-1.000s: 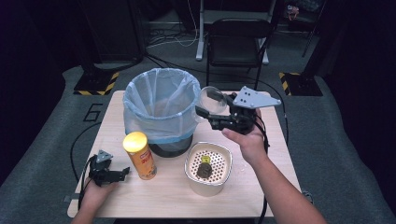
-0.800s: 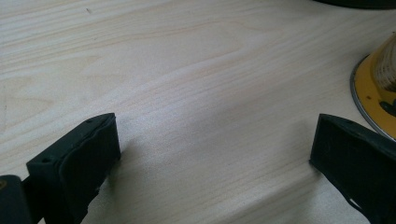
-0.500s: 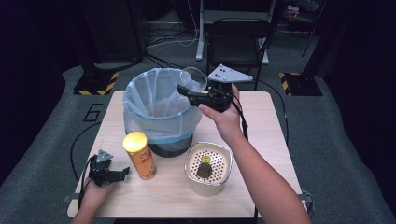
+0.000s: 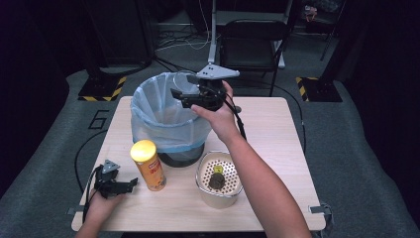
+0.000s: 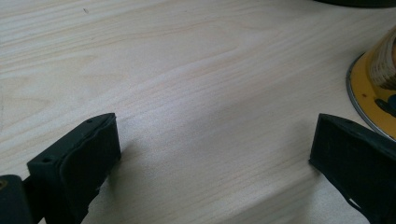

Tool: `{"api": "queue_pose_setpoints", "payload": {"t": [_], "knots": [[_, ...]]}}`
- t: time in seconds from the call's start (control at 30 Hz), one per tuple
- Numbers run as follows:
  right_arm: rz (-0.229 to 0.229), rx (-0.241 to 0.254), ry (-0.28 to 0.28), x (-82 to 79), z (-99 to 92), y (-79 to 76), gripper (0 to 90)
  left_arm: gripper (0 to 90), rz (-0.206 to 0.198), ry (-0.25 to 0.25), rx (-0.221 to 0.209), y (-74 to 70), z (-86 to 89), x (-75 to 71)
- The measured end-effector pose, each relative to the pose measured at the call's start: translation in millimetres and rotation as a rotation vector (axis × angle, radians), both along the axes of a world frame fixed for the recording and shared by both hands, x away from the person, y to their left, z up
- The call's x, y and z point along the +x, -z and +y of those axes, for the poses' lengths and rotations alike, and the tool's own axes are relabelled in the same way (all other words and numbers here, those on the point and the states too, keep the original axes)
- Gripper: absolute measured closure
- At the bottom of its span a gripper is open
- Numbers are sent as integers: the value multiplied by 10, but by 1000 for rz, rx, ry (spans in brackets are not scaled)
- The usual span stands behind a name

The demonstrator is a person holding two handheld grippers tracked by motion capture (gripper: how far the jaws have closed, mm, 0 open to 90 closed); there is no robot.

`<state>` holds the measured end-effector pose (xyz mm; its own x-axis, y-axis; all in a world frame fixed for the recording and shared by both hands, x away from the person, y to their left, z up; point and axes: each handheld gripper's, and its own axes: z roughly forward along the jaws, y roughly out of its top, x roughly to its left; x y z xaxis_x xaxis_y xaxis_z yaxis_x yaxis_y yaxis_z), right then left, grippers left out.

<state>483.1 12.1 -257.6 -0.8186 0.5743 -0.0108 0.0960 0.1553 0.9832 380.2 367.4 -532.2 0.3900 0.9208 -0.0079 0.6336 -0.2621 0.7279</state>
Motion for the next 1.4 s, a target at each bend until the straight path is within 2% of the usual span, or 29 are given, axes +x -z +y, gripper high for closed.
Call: {"api": "queue_pose_setpoints", "payload": {"t": [0.03, 0.07, 0.1, 0.17, 0.27, 0.57, 0.63, 0.7, 0.77, 0.9, 0.93, 0.97, 1.03, 1.1, 1.17, 1.2, 1.33, 1.4], "knots": [[36, 7, -13, 31, 40, 17, 168, 14, 0, 0, 0, 0, 0, 0], [59, 5, -17, 47, 61, 29, 131, 14, 0, 0, 0, 0, 0, 0], [73, -16, -21, 59, 87, 47, 138, 14, 0, 0, 0, 0, 0, 0], [58, -34, -19, 54, 95, 55, 137, 15, -1, -1, -1, 1, -2, -3], [60, -20, -26, 43, 75, 50, 137, 14, 13, 10, 10, -10, 2, -11], [61, -10, -26, 2, -20, 73, 146, 16, 18, 6, -3, -9, -6, -18], [52, -13, -28, -20, -56, 84, 161, 16, 9, 1, -11, -1, -10, -19], [58, -16, -37, -50, -95, 89, 162, 16, 8, 11, 7, -11, 2, -13], [37, -22, -39, -86, -143, 92, 176, 20, -2, 5, 5, -7, 2, -10], [35, -38, -31, -171, -260, 98, 215, 25, 26, 5, 17, -41, 18, -24], [32, -37, -35, -191, -297, 99, 222, 25, 11, 5, 22, -45, 19, -26], [21, -43, -25, -222, -343, 107, 231, 25, 14, 8, 24, -59, 23, -31], [16, -45, -22, -255, -408, 121, 234, 25, 6, 2, 7, -77, 20, -39], [34, -48, 1, -304, -516, 156, 237, 28, 3, 5, -10, -115, 29, -45], [27, -50, 10, -349, -633, 205, 245, 39, 13, 9, -24, -175, 41, -56], [21, -56, 19, -367, -675, 221, 246, 40, -2, 4, -42, -192, 40, -65], [-5, -72, 40, -469, -876, 332, 273, 63, -9, 13, -112, -313, 48, -91], [-7, -76, 51, -516, -954, 393, 273, 69, -20, 23, -114, -392, 58, -92]]}}
